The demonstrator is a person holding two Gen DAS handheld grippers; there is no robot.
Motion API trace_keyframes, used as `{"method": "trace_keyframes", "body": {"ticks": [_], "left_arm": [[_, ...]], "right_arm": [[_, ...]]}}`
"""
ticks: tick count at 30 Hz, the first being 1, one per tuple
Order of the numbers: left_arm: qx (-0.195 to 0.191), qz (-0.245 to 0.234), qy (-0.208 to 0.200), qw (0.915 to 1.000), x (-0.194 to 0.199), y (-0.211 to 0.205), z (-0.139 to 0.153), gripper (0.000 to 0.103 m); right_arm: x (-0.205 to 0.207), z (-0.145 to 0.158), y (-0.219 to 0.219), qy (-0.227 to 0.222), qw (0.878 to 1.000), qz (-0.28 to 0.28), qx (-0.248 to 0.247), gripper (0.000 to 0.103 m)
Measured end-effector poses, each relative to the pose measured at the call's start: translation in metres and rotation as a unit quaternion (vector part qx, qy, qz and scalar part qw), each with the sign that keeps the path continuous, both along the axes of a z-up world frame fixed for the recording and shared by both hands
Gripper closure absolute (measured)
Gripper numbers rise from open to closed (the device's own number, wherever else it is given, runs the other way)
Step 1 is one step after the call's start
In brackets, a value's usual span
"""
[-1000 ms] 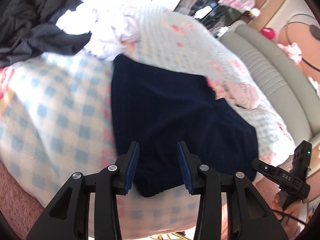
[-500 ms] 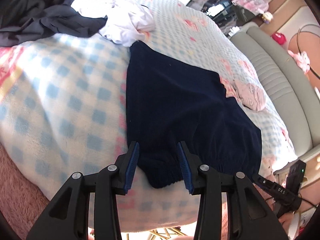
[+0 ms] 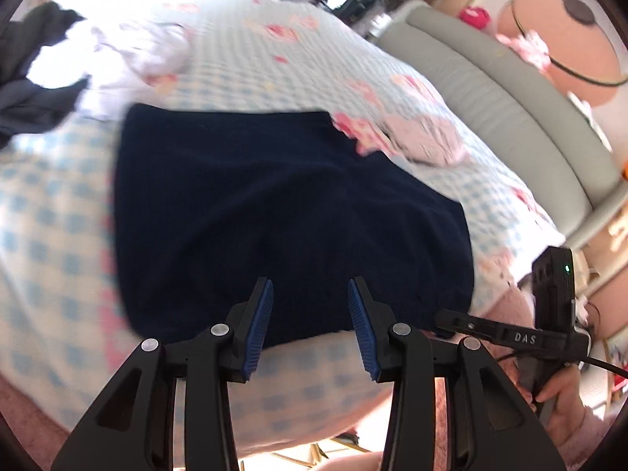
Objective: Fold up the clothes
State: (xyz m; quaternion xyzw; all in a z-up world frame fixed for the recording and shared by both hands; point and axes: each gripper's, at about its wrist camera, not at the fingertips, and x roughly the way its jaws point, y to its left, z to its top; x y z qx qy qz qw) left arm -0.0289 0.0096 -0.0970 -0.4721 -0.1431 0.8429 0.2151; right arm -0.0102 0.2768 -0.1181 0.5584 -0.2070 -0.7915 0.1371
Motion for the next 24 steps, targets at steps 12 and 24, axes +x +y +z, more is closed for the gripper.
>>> {"method": "trace_keyframes", "body": {"ticks": [12, 24], "left_arm": [[0.029, -0.007, -0.036, 0.9989, -0.022, 0.012, -0.032, 0.062], [0.104, 0.033, -0.031, 0.9935, -0.032, -0.007, -0.033, 0.061]], "right_arm": [[-0.023, 0.055, -0.026, 0.123, 0.992, 0.037, 0.004, 0.082], [-0.052, 0.047, -0.131, 0.109, 0.978, 0.165, -0.066, 0.082]]}}
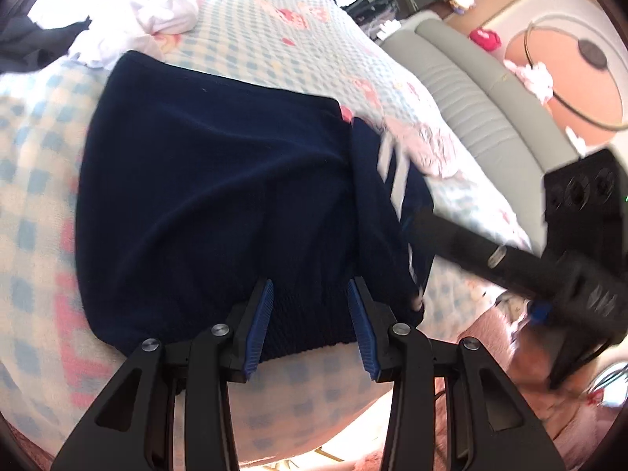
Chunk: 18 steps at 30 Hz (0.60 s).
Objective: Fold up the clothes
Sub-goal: 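Grasp the striped side seam with the left gripper and fold it over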
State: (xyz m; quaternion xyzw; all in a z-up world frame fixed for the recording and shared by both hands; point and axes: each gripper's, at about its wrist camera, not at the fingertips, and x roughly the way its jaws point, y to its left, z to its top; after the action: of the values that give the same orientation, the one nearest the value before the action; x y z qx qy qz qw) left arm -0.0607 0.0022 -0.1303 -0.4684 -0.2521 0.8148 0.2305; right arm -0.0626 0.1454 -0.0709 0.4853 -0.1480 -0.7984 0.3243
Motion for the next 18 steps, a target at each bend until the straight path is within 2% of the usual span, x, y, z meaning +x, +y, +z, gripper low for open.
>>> {"method": "trace_keyframes", "body": {"ticks": [3, 4, 7, 10, 12, 13, 15, 16, 18], "left_arm": [[0.03, 0.009, -0.003, 0.9995, -0.003, -0.007, -0.001, 0.061], [0.039, 0.005, -0.003, 0.9992, -0.003, -0.007, -0.001, 0.061], [0.065, -0.006, -0.004, 0.9978, -0.005, -0.005, -0.001, 0.06], [0.097, -0.031, -0.019, 0.9947, -0.014, 0.006, -0.001, 0.057], [0.117, -0.047, -0.029, 0.9916, -0.02, 0.013, -0.002, 0.055], [0.123, -0.055, -0.035, 0.9902, -0.024, 0.019, -0.003, 0.049], [0.134, -0.071, -0.048, 0.9872, -0.033, 0.032, -0.005, 0.045], [0.117, -0.074, -0.048, 0.9892, -0.033, 0.037, -0.004, 0.045], [0.081, -0.081, -0.048, 0.9923, -0.035, 0.048, -0.003, 0.053]], "right_arm": [[0.014, -0.008, 0.007, -0.012, 1.0, -0.026, 0.0, 0.081], [0.019, -0.005, 0.018, -0.011, 0.999, -0.041, -0.009, 0.077], [0.033, 0.005, 0.055, -0.01, 0.996, -0.085, -0.019, 0.075], [0.042, 0.006, 0.074, -0.01, 0.995, -0.099, 0.012, 0.074], [0.048, 0.001, 0.076, -0.016, 0.995, -0.092, 0.042, 0.073], [0.05, -0.003, 0.074, -0.024, 0.995, -0.084, 0.054, 0.071], [0.053, -0.014, 0.071, -0.043, 0.995, -0.066, 0.057, 0.064], [0.053, -0.019, 0.069, -0.048, 0.995, -0.061, 0.061, 0.061], [0.051, -0.028, 0.066, -0.058, 0.995, -0.051, 0.068, 0.056]]}}
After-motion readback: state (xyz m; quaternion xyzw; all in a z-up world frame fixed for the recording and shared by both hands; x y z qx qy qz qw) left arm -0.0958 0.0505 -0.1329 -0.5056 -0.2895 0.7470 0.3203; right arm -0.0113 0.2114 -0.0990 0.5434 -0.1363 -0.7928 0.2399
